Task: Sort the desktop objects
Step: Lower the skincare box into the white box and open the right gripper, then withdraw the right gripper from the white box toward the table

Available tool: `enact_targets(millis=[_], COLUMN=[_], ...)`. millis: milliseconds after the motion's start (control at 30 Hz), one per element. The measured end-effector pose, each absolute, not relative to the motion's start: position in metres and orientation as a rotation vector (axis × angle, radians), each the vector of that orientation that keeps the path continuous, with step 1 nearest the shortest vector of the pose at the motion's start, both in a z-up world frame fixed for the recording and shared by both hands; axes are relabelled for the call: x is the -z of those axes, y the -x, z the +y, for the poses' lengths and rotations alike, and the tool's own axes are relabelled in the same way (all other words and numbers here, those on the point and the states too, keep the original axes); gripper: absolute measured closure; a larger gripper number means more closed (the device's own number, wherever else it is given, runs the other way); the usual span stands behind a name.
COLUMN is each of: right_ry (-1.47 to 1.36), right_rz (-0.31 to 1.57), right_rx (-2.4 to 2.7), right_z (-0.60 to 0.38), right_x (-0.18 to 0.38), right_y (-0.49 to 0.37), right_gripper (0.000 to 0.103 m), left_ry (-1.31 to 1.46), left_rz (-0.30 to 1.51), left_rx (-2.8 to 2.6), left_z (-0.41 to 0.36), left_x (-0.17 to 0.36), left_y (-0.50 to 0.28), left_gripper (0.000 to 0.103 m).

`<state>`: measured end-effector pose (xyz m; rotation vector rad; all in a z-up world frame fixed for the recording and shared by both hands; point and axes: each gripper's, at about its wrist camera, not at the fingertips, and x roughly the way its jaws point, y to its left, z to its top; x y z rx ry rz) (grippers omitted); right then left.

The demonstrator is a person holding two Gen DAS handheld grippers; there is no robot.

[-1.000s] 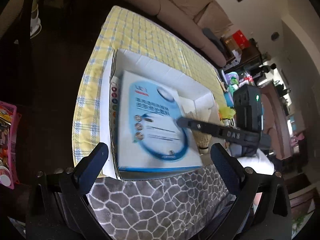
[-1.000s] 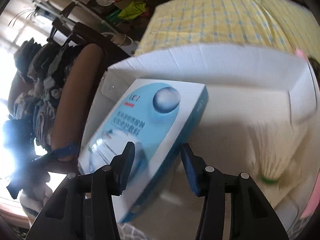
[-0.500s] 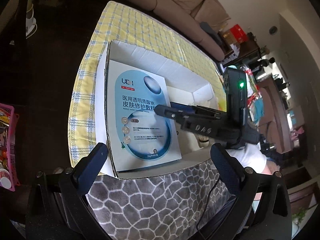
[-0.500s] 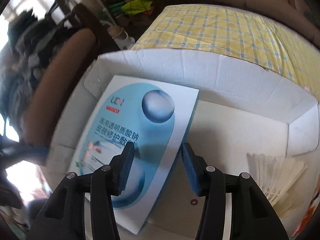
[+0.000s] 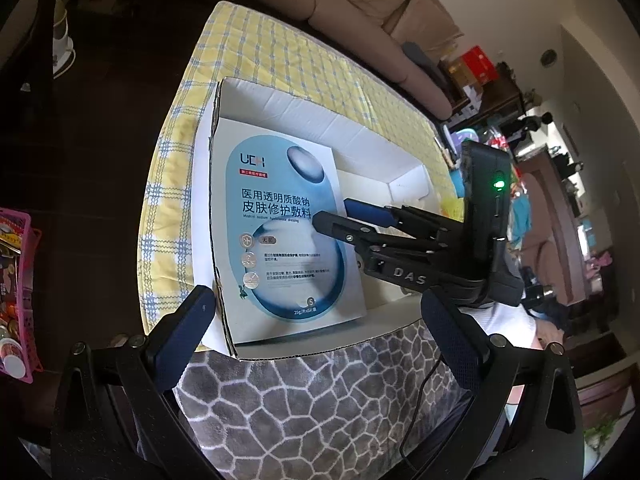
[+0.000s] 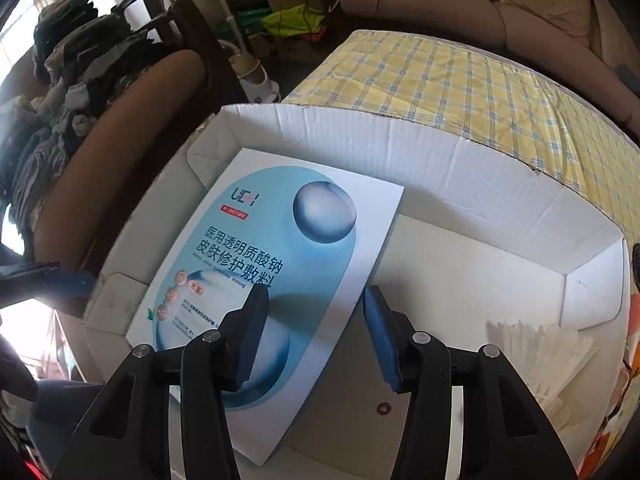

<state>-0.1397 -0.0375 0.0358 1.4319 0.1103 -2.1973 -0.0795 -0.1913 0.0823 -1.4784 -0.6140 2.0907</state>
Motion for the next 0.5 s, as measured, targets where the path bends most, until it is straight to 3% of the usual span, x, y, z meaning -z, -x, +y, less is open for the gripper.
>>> enact_targets(millis=[167,300,500], right_ry=[-1.569,-1.484,-1.38], right_rz=[0.065,-0.108,-0.145], right_rx=[2.131,2.191,2.265], right_z=[-0.035,-0.001,0.046], right_x=[-0.032,-0.063,-0.11], right_y=[0.148,0.146,0.124], right_gripper=[0.053,0.053,0.047], left_ry=[1.499,1.47,1.409], left_rz=[-0.616,-0.582,-0.414], left_rx=[-2.084,-2.134,-2.223], left_z=[-0.194,-0.199,-0.176], left_x=[-0.081,-0.096,-0.133], left_y=[0.079,0.076,0.071], left_gripper=[0.001,0.001,0.0])
